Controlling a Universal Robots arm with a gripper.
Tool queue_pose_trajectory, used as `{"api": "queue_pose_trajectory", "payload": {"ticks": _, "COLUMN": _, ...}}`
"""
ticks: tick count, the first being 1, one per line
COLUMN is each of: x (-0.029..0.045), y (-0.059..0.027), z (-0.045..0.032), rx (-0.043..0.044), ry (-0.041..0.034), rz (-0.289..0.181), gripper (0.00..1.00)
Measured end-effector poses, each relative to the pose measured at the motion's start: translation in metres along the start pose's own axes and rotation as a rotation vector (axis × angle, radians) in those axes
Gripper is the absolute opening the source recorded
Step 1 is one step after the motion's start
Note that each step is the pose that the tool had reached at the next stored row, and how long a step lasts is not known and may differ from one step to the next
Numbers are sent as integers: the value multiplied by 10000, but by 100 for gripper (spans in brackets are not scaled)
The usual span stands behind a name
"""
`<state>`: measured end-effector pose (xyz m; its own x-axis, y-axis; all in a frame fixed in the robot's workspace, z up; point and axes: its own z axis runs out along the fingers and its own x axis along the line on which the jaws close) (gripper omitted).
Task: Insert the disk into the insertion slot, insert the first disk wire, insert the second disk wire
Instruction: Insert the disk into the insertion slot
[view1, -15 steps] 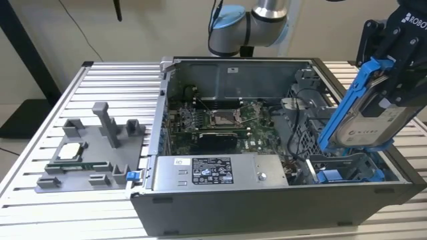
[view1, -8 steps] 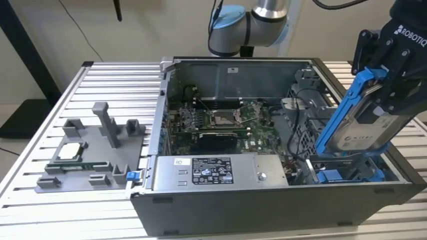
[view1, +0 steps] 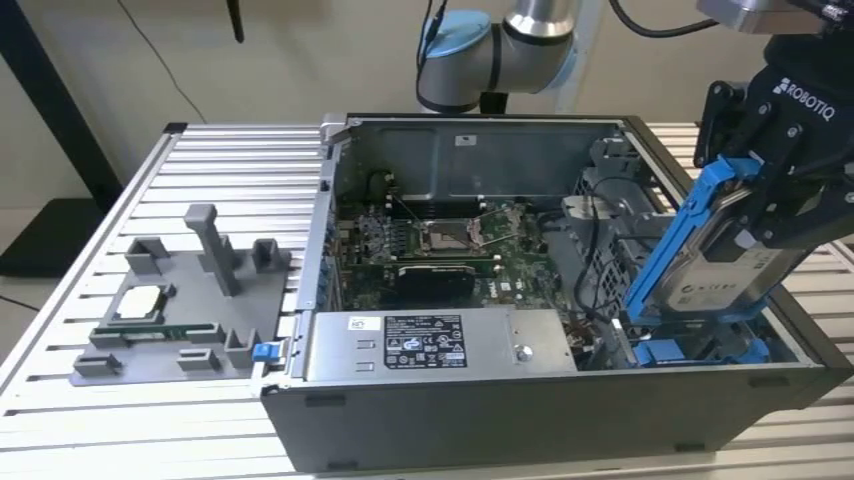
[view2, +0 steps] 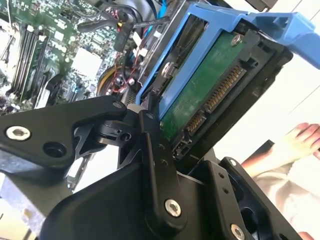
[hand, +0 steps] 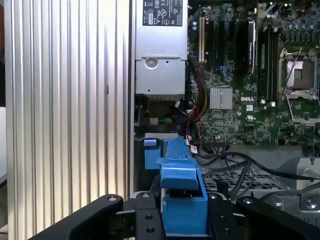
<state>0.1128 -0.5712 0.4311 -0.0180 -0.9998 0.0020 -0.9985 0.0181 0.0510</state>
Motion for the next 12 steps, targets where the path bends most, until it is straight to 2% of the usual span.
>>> {"api": "queue_pose_trajectory", "payload": {"ticks": 5, "x": 16, "y": -27, "z": 78, "rx": -1, "ry": -54, "rz": -2, "gripper": 0}}
{"api": "queue_pose_trajectory", "payload": {"ticks": 12, "x": 43, "y": -44, "z": 166, "rx": -4, "ry": -175, "rz": -8, "gripper": 0}}
